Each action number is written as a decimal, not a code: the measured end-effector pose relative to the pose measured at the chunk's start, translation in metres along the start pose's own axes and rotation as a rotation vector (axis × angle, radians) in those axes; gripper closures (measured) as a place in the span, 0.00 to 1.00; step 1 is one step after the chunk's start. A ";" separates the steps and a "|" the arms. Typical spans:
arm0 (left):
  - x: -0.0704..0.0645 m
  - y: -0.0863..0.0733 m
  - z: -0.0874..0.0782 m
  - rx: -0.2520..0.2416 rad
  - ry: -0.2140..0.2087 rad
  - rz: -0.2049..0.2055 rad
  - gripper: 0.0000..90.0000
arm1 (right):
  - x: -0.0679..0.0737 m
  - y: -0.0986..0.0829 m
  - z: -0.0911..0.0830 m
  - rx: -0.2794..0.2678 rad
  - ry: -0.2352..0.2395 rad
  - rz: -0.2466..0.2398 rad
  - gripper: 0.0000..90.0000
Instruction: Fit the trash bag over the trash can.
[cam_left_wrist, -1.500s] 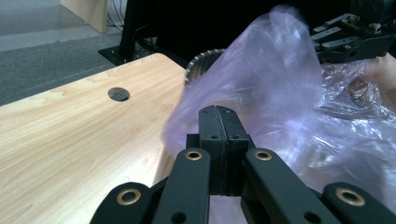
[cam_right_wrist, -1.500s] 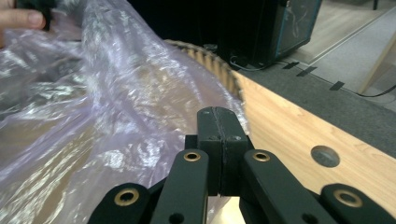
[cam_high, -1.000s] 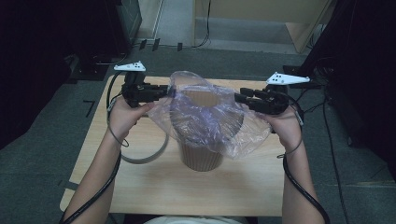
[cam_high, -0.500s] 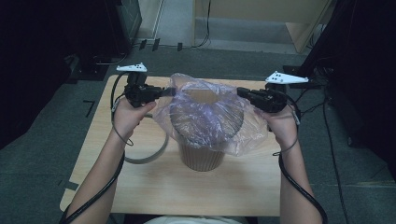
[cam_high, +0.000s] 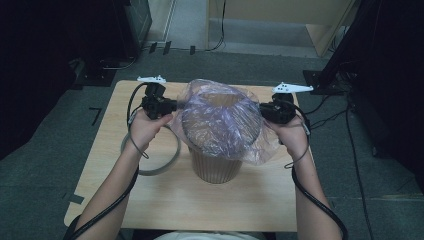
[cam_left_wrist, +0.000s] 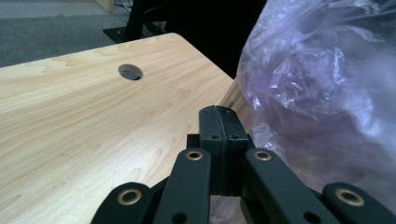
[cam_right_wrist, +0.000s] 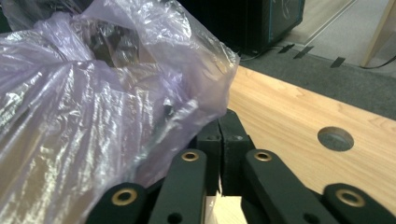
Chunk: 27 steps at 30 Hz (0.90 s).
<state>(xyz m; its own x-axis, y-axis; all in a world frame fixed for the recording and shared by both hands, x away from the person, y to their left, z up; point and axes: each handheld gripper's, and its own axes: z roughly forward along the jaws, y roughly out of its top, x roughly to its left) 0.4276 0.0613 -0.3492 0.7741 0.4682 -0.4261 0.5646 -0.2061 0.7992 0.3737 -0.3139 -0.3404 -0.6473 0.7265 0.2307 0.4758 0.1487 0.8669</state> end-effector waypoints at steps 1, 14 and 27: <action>-0.001 0.001 -0.002 -0.005 0.002 0.006 1.00 | -0.001 0.000 -0.001 0.004 0.001 0.003 0.96; -0.007 0.014 -0.054 -0.097 -0.014 0.040 0.74 | -0.008 0.014 -0.052 -0.152 -0.028 -0.024 0.57; -0.038 0.025 -0.075 -0.083 -0.058 0.120 0.49 | 0.018 0.030 -0.080 -0.186 0.082 -0.071 0.54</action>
<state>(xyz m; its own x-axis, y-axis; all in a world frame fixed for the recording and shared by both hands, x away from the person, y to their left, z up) 0.3910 0.1029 -0.2808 0.8513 0.3934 -0.3472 0.4432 -0.1847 0.8772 0.3282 -0.3500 -0.2745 -0.7252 0.6605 0.1946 0.3141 0.0659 0.9471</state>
